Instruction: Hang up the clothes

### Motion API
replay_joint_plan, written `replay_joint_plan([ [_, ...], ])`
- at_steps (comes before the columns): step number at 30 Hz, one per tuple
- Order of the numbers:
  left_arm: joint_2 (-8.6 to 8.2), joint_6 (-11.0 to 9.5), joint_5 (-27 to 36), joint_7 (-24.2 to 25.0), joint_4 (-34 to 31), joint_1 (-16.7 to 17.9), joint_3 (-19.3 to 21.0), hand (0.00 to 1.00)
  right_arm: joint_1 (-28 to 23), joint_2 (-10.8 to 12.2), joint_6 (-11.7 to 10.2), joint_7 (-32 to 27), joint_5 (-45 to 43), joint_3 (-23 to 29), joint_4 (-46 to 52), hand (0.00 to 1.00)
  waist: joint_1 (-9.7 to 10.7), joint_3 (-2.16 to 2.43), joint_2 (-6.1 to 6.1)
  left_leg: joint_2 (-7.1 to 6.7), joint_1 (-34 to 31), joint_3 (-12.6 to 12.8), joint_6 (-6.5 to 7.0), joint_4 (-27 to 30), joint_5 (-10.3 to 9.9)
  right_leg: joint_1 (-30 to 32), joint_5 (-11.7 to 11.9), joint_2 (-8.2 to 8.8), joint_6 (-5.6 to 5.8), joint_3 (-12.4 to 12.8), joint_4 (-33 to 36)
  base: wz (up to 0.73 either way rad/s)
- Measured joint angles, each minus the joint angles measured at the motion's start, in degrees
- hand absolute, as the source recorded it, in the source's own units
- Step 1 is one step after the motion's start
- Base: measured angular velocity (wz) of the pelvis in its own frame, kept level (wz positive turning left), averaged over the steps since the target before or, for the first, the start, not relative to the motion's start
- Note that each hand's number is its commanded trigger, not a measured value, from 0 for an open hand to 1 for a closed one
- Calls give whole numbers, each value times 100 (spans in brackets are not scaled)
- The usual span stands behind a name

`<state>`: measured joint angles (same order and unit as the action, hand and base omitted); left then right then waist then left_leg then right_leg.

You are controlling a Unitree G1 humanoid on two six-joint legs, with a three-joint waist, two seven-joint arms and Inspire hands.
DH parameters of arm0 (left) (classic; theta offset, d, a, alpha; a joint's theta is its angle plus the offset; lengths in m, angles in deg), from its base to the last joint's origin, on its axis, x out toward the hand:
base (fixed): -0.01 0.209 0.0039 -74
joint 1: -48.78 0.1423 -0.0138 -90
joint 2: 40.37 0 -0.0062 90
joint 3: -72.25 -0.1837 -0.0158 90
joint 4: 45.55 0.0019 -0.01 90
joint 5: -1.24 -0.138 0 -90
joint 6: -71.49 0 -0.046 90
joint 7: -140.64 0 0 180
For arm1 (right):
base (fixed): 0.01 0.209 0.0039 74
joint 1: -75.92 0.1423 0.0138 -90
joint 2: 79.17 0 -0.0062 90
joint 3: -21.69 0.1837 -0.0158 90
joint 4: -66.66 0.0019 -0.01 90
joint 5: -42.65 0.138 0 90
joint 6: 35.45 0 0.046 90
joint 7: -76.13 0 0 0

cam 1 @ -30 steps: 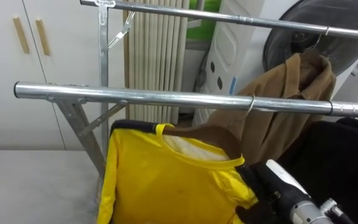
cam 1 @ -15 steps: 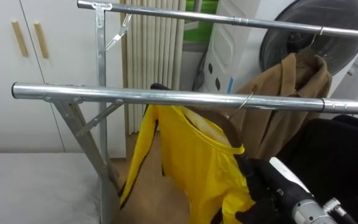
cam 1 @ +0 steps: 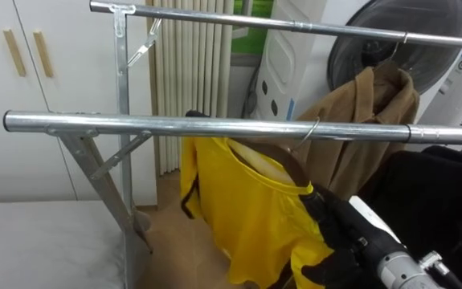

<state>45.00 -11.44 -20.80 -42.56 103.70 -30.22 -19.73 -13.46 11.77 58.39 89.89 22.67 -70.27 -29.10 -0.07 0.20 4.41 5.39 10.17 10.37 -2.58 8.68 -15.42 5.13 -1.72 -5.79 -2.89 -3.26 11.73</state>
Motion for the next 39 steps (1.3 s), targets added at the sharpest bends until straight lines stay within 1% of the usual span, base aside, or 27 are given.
replay_joint_plan([
  [3,-1,0,12,0,-26,0,-4,0,0,0,0,-4,55,92,25,0,5,-6,-13,4,2,5,0,1,0,1,0,-6,0,16,2,0],
  [7,-5,-9,11,-11,-17,-1,-12,0,-1,3,0,-156,233,112,124,0,48,-17,-39,4,-13,14,1,1,-2,16,-2,-8,-2,38,1,-1],
  [8,-5,-13,14,-13,0,0,-10,0,-2,17,-3,-253,356,117,198,0,50,-22,-57,4,-14,25,3,2,-4,20,-2,-12,-2,50,1,-4],
  [9,-5,-13,16,-16,18,-1,-10,0,-1,20,-7,-317,490,126,227,0,52,-17,-66,4,-18,27,3,1,-5,25,-2,-13,-3,55,1,-3],
  [10,-6,-12,45,-22,39,-2,0,0,-1,25,-21,-447,793,147,234,0,63,-2,-78,4,-35,28,3,2,-5,41,-2,-13,-3,54,1,0],
  [12,-16,-16,187,-60,39,7,3,0,0,40,-21,-688,987,162,234,0,98,7,-85,4,-51,30,3,3,-5,57,-1,-10,-4,57,2,0],
  [15,-46,-21,283,-148,43,46,11,0,-2,58,-21,-1049,1375,250,228,0,143,7,-92,-2,-71,30,4,6,-5,87,-1,-8,-3,69,3,0],
  [17,-47,-50,329,-171,42,120,12,0,-1,69,-21,-1380,1888,412,228,0,151,6,-94,-1,-70,36,4,13,-5,89,-2,-12,-3,82,-1,0],
  [20,-48,-87,390,-214,40,164,18,0,-1,69,-21,-1702,2373,577,229,0,171,6,-94,-2,-71,36,4,14,-5,90,-8,-14,5,83,-5,0],
  [24,-73,-119,301,-225,28,206,128,0,-19,72,-49,-1951,3005,647,221,0,208,-5,-112,-1,-73,35,5,-3,-10,90,-10,-14,7,82,-9,0],
  [26,-98,-125,232,-212,-19,232,208,0,-128,74,-125,-2042,3359,768,220,0,206,-16,-139,-1,-74,35,5,-6,-12,89,-10,-13,7,82,-10,0],
  [30,-119,-125,230,-147,-99,265,302,0,-244,74,-134,-2202,3561,818,218,0,227,-19,-176,1,-74,37,5,-6,-12,90,-10,-18,7,84,-11,0],
  [31,-122,-124,228,-130,-115,262,305,0,-256,74,-134,-2240,3571,818,216,0,257,-18,-192,2,-79,36,5,-6,-13,92,-10,-18,7,82,-15,0],
  [33,-124,-122,227,-118,-150,288,306,0,-295,74,-143,-2248,3566,823,193,0,274,8,-223,3,-82,34,5,-4,-12,94,-10,-20,7,79,-15,0],
  [34,-124,-119,227,-115,-227,305,306,0,-348,74,-143,-2254,3569,823,184,0,275,30,-245,3,-80,34,5,0,-12,94,-10,-22,7,82,-14,0],
  [35,-125,-120,231,-115,-274,314,306,0,-401,74,-158,-2254,3569,820,157,0,273,39,-263,2,-75,35,5,6,-12,94,-9,-20,6,82,-9,0],
  [39,-132,-120,224,-107,-305,358,305,0,-419,74,-225,-2233,3574,797,-243,0,266,44,-278,-3,-61,51,6,63,-11,80,-8,-17,5,98,2,-2],
])
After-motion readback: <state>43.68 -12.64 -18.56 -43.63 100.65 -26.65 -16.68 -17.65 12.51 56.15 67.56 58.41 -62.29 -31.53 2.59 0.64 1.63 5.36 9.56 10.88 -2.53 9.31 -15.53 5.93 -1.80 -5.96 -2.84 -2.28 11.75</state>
